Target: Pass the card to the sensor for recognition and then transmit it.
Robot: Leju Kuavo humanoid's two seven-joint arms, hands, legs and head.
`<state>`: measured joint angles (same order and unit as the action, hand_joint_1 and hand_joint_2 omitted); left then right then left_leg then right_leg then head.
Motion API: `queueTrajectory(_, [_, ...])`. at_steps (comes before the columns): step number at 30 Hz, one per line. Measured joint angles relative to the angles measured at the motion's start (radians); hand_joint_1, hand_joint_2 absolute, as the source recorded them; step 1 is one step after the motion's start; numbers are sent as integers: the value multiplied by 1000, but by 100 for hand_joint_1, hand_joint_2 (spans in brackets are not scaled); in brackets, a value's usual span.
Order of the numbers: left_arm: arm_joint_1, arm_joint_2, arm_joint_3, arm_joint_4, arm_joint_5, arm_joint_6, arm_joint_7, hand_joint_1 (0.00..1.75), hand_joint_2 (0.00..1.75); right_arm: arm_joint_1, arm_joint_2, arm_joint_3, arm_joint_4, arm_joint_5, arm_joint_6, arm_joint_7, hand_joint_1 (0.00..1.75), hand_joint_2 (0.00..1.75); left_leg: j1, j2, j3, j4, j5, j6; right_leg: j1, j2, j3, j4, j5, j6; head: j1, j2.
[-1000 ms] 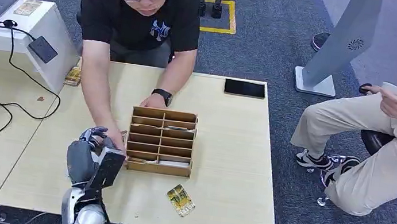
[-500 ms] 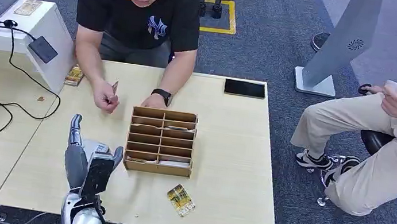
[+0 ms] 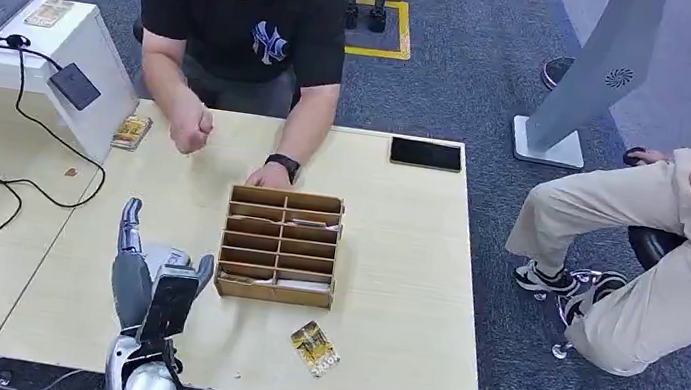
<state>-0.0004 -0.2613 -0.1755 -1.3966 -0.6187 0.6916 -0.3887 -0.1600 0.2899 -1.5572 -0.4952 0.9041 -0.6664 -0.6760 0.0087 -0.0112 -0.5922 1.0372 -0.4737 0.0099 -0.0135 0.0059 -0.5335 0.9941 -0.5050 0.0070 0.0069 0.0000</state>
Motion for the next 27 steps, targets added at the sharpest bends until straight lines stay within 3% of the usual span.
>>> queueTrajectory(11, [31,14,-38,-75,67,-3,-153,0,175,-2,-15,2,31,-3,0,-3,0,175,0,0,0,0,0,0,0,0,0,0,0,0,0,0])
queueTrajectory(20, [86,77,-160,-181,214,-101,-198,0,175,2,-23,28,45,-66,0,-3,0,175,0,0,0,0,0,0,0,0,0,0,0,0,0,0])
queueTrajectory(27, [105,112,-212,-217,196,-126,-206,0,175,6,-23,44,45,-78,0,-3,0,175,0,0,0,0,0,0,0,0,0,0,0,0,0,0])
